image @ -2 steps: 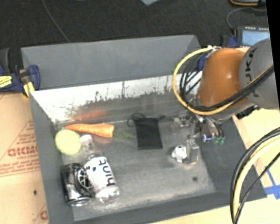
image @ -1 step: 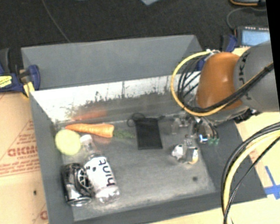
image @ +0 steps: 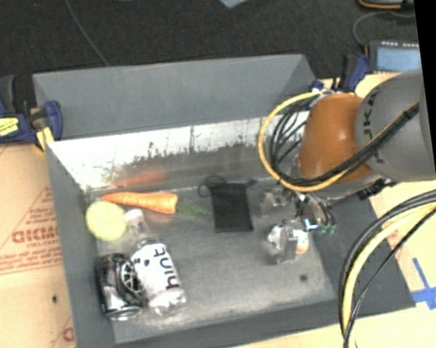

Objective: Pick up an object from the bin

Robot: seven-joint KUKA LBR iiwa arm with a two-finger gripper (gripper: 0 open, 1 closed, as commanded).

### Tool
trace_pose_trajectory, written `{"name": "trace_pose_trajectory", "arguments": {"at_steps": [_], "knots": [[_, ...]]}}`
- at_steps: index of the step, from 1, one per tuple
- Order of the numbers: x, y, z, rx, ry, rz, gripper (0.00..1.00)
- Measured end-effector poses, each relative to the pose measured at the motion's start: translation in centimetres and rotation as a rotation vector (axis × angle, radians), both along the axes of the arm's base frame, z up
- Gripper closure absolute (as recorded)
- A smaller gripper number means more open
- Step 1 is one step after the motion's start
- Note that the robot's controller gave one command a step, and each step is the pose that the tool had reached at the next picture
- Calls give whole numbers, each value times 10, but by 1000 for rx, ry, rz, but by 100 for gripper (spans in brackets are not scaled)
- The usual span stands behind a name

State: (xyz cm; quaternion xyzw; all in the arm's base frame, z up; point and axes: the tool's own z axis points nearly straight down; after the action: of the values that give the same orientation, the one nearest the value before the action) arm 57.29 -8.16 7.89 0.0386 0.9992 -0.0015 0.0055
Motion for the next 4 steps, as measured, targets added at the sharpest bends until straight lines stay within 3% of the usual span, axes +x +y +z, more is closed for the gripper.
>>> {"name": "trace_pose_trajectory", "arguments": {"at_steps": [1,2,3,4], "knots": [[2,23,1,2,-2,-46,0],[28,27,4,5,-3,-184,0],[52,52,6,-1,-6,-12,0],[56,60,8,0,-8,30,0]]}}
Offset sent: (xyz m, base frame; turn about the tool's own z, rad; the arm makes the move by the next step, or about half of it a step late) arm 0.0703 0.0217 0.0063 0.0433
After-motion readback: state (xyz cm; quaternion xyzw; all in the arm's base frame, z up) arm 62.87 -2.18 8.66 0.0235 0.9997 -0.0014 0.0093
